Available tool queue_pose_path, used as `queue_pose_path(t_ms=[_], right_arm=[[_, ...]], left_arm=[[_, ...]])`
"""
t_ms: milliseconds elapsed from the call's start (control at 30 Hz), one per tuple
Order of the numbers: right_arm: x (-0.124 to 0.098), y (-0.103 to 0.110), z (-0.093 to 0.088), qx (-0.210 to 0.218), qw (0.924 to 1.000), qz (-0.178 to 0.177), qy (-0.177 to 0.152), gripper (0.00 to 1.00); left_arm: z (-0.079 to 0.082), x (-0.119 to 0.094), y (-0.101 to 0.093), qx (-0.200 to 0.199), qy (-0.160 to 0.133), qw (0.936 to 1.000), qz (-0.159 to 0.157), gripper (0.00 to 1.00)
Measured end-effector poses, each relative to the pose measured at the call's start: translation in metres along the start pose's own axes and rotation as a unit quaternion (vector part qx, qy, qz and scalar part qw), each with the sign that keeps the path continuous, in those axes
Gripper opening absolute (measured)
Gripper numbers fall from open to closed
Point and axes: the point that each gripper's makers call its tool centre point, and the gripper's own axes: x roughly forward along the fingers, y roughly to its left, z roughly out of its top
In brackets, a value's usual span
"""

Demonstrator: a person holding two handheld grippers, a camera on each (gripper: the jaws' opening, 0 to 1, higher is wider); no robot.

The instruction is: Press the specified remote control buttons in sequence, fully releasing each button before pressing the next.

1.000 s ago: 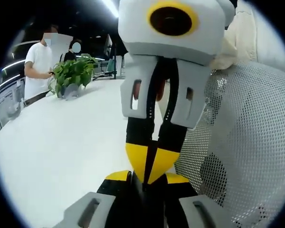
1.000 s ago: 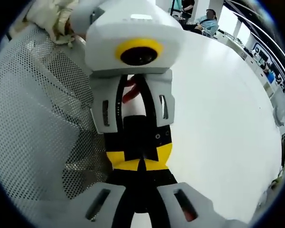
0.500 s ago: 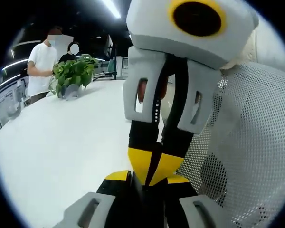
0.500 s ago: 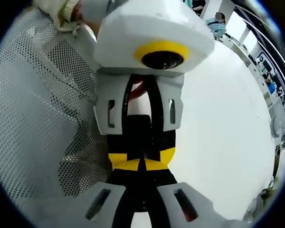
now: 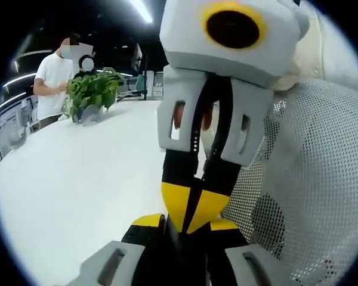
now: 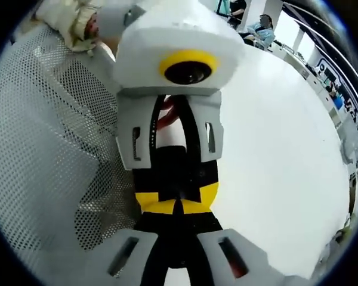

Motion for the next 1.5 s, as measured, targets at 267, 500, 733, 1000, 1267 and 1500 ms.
queue_pose_path(t_ms=[267,500,733,1000,1267,1500], right_arm=[[0.0016,0.0003,0.0046,-0.007,0.9999,0.002,-0.009,0.0],[0.0026,0.0024,0.007,-0.004,0.9998,0.005,-0.016,0.0],[0.003,0.0026,0.0064,0.013,0.9996,0.007,-0.022,0.0],[0.0038,0.0017,0.0066,0.006,0.9999,0.008,-0.006,0.0],[0.0027,0.0007,0.0057,0.025,0.9991,0.012,-0.034,0.0],[0.002,0.002,0.0072,-0.006,0.9984,0.028,-0.05,0.0]], left_arm=[[-0.0002,0.0004,-0.0005,0.001,0.001,1.0,-0.001,0.27],[-0.0009,0.0003,-0.0009,0.0,-0.001,1.0,0.0,0.27],[-0.0009,0.0006,-0.0007,-0.003,-0.005,1.0,0.001,0.27],[-0.0004,0.0003,-0.0006,-0.002,-0.006,1.0,0.001,0.27],[-0.0002,0.0001,-0.0006,-0.002,-0.004,1.0,0.001,0.27],[-0.0006,-0.0002,-0.0004,0.002,0.001,1.0,0.0,0.27]])
